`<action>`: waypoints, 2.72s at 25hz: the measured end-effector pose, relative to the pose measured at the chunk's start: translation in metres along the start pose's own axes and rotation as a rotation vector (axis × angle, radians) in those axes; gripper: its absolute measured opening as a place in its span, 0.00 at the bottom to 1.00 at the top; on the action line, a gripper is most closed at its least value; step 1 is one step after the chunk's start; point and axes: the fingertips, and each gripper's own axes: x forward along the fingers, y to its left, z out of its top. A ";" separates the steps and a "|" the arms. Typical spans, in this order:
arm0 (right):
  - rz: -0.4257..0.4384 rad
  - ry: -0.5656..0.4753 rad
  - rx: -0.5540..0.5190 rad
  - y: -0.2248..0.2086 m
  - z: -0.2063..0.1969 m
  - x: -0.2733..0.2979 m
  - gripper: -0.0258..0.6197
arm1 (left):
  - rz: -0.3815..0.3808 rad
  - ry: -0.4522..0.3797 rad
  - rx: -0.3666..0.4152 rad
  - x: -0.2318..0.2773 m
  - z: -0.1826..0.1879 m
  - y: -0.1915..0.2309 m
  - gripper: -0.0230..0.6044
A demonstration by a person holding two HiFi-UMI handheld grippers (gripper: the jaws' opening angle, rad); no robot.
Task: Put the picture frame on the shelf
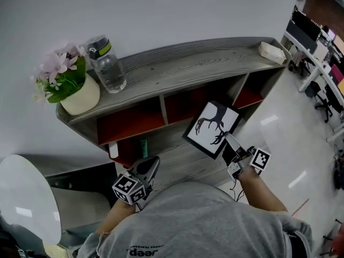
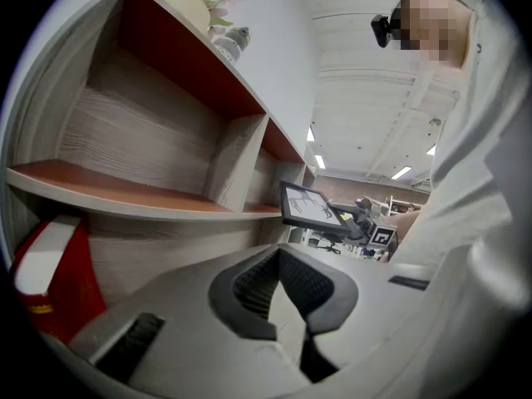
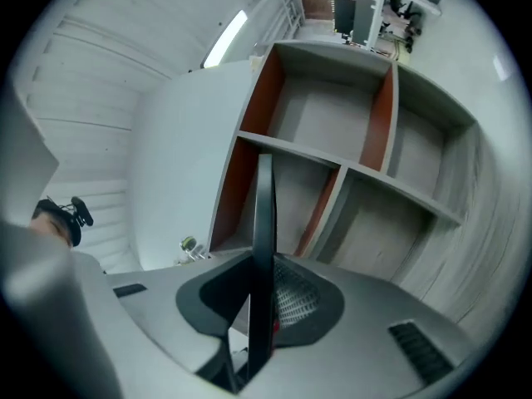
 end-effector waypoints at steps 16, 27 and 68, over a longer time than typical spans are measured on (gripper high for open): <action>-0.047 -0.215 0.258 -0.039 -0.008 0.029 0.18 | 0.013 0.013 -0.031 -0.022 -0.013 0.024 0.05; -0.099 -0.323 0.352 -0.060 -0.006 0.042 0.18 | 0.022 0.013 -0.049 -0.028 -0.017 0.031 0.05; -0.219 0.212 -0.855 -0.029 -0.043 0.040 0.19 | 0.030 0.020 -0.083 -0.023 -0.025 0.032 0.05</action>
